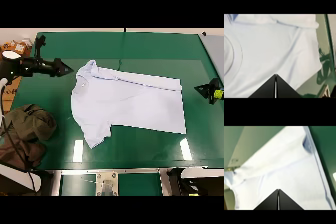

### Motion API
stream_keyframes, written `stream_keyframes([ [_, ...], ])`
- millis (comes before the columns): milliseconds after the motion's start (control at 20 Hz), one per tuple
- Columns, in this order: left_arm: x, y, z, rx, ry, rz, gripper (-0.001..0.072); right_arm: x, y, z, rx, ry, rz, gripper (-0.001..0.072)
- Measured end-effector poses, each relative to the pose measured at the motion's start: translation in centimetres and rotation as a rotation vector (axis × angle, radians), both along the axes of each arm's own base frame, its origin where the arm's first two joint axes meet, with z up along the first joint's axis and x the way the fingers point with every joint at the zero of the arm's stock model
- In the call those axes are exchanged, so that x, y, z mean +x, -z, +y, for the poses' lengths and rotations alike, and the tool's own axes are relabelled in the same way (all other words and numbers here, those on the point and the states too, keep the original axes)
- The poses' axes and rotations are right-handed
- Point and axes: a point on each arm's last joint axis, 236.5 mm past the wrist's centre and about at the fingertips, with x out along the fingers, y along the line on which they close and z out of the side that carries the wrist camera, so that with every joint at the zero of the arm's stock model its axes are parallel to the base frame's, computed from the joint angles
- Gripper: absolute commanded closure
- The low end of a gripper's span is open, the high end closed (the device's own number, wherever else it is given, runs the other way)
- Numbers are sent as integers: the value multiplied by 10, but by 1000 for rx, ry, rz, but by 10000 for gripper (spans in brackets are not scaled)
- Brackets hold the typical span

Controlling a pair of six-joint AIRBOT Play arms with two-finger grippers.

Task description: Fold the shirts.

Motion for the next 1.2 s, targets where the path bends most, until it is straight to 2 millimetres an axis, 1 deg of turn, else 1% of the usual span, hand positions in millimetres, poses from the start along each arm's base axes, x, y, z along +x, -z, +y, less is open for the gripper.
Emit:
stream_keyframes([
  [150,-49,19,12,68,39,144,683,-42,6,16,-9,-23,80,699],
  [250,-83,37,22,114,5,219,681,-69,7,19,-39,-5,130,698],
  [300,-97,48,28,134,-26,248,652,-80,8,18,-57,13,149,697],
  [350,-111,62,34,154,-59,280,338,-91,8,16,-76,31,164,680],
  [400,-122,77,39,168,-98,310,165,-98,7,14,-90,50,170,559],
  [450,-132,92,43,181,-132,340,169,-105,8,14,-96,63,181,492],
  [500,-142,106,44,192,-152,365,169,-110,10,14,-98,71,192,489],
  [550,-147,117,44,200,-174,379,169,-114,11,15,-97,77,200,487],
  [600,-152,128,43,210,-191,393,169,-118,13,17,-93,80,208,459],
  [650,-157,138,40,218,-194,406,169,-121,16,19,-86,82,217,406],
  [750,-161,151,24,208,-191,427,170,-126,23,24,-68,90,235,400],
  [800,-161,153,15,196,-188,433,196,-128,27,25,-65,97,242,401],
  [850,-161,157,8,194,-186,434,403,-129,29,26,-61,101,246,455],
  [900,-160,164,4,207,-189,430,596,-130,31,27,-58,102,250,640],
  [950,-159,169,2,219,-190,426,681,-130,33,27,-56,109,253,672],
  [1000,-158,170,-1,223,-186,418,681,-130,34,27,-55,113,255,699],
  [1100,-154,169,-2,232,-172,402,682,-132,35,27,-47,122,263,701],
  [1200,-149,165,0,257,-145,373,682,-141,35,28,-36,142,298,701],
])
